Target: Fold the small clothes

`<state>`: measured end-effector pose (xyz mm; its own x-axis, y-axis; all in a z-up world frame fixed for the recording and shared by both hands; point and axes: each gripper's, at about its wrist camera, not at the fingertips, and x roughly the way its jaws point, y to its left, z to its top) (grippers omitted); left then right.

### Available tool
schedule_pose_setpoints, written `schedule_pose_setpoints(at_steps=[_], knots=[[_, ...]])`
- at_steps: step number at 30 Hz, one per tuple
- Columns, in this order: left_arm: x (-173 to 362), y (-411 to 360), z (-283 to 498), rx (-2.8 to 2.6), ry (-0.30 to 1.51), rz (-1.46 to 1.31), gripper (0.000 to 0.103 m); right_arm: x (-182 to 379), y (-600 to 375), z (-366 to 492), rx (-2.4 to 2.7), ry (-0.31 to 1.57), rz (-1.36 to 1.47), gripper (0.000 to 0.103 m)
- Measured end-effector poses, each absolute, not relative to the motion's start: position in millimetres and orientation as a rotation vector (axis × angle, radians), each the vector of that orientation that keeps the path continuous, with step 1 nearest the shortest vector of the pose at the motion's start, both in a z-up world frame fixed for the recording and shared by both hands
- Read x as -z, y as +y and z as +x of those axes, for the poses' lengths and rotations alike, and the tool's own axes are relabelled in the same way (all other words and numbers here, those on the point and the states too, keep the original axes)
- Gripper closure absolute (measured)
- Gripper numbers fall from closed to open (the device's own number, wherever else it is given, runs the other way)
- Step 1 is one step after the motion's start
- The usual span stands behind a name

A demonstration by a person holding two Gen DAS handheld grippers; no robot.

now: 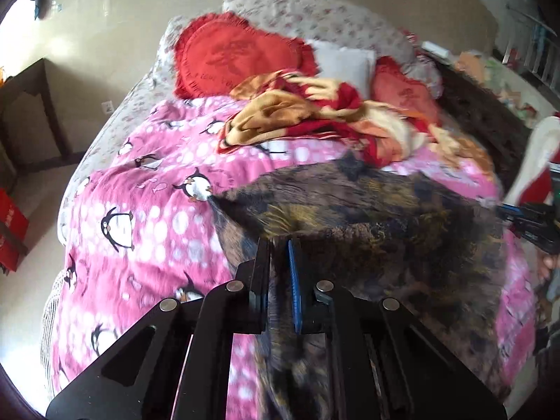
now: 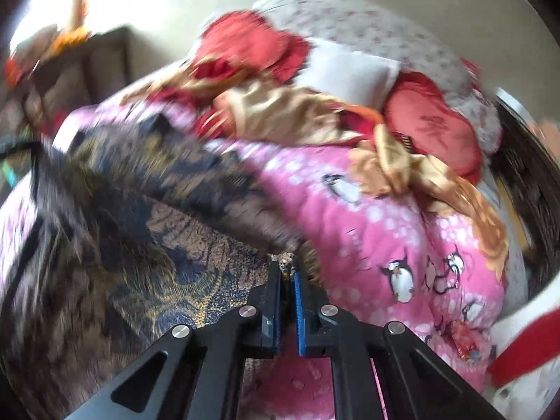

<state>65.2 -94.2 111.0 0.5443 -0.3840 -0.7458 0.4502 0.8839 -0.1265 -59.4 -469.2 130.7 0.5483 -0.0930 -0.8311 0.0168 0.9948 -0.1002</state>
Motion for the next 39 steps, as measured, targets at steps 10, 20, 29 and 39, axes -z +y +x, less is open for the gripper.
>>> schedule_pose_setpoints(at_steps=[10, 20, 29, 39], knots=[[-82.8, -91.8, 99.1, 0.407, 0.935, 0.050, 0.094, -108.0, -496.1, -48.2, 0.272, 0.953, 0.151, 0.057], [-43.8, -125.3, 60.4, 0.464, 1.021, 0.105, 0.068, -64.5, -460.1, -105.5, 0.208, 1.150, 0.061, 0.072], [-32.0, -129.4, 66.7, 0.434, 1.039, 0.082, 0.050, -105.9, -516.2, -111.5, 0.227, 0.861, 0.455, 0.021], [-26.9, -133.8, 66.1, 0.420, 1.030, 0.107, 0.048, -84.2, -536.2, -70.2, 0.329, 0.889, 0.486, 0.096]])
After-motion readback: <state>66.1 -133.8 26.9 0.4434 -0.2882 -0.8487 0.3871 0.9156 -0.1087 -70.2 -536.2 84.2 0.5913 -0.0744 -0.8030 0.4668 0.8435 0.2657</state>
